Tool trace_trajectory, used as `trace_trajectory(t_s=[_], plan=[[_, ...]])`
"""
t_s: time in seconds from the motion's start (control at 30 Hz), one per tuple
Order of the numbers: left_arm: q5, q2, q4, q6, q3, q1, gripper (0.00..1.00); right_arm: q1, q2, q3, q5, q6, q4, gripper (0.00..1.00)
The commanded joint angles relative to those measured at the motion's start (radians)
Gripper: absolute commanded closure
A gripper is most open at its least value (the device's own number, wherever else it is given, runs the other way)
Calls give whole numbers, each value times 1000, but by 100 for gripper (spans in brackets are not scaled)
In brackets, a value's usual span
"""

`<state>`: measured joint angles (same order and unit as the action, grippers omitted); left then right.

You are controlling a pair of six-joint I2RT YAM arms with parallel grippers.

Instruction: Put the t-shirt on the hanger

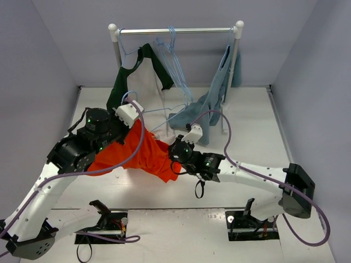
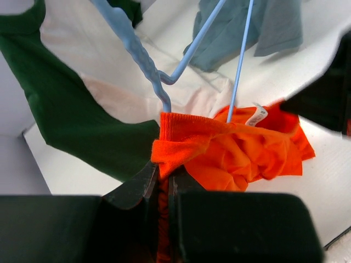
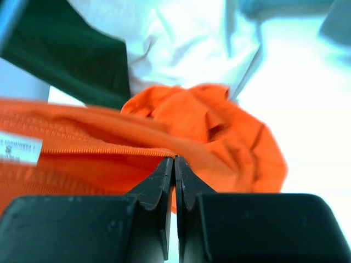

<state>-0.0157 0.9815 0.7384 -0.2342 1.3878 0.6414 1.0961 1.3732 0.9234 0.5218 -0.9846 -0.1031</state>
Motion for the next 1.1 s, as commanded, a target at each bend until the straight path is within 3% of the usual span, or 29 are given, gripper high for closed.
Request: trace_trajectory(t_s=[0.0,0.27,0.37,0.6,1.07], plan=[[103,-78,-104,-91,-3,4,100,-58,-97,17,7,168,20,100],[212,-145,-98,-140,-51,4,100,-178,-189,72,-120,415,96,100],[211,-149,-90,-146,-68,4,100,-239,-197,102,-204,475,141,100],[172,-165,-77,-168,-92,4,100,-316,-215,182,-246,596,224,100],[183,-130,-42,-197,-74,4,100,-344,-178,358,-287,735,313,100]])
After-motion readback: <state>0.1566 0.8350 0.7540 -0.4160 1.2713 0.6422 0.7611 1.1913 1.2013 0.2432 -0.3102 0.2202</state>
